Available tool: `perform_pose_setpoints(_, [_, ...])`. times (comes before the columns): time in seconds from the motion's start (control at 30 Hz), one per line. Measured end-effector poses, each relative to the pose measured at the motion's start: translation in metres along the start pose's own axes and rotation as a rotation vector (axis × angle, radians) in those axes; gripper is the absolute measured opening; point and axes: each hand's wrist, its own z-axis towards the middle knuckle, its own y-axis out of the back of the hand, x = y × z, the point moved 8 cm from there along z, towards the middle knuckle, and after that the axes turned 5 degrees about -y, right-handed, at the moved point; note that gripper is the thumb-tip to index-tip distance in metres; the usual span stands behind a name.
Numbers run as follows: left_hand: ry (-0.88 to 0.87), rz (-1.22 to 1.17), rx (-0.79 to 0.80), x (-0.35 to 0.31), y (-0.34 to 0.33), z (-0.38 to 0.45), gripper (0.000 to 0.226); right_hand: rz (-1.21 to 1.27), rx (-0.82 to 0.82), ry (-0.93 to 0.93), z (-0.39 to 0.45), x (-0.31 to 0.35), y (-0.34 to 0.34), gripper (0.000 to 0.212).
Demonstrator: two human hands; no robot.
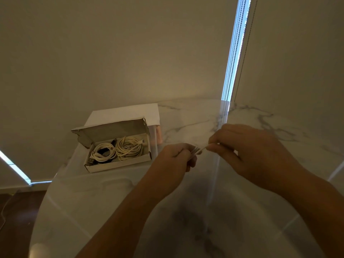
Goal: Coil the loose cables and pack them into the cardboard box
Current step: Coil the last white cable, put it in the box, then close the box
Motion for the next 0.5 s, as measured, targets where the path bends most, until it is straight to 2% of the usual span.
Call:
perform_pose_setpoints(0.17, [-0.090, -0.082, 0.054, -0.011, -0.004, -0.003, 0.040, 0.069, -0.046, -0.063, 0.004, -0.026, -0.002, 0.024])
perform_pose_setpoints(0.33, [-0.106, -0.015, 0.116, -0.013, -0.009, -0.005, 0.040, 0.140, -0.109, -0.077, 0.005, -0.033, -0.003, 0.023])
perform_pose_setpoints(0.5, [-0.101, -0.160, 0.182, -0.009, -0.013, -0.009, 0.036, 0.134, -0.134, -0.096, 0.006, -0.041, -0.007, 0.021])
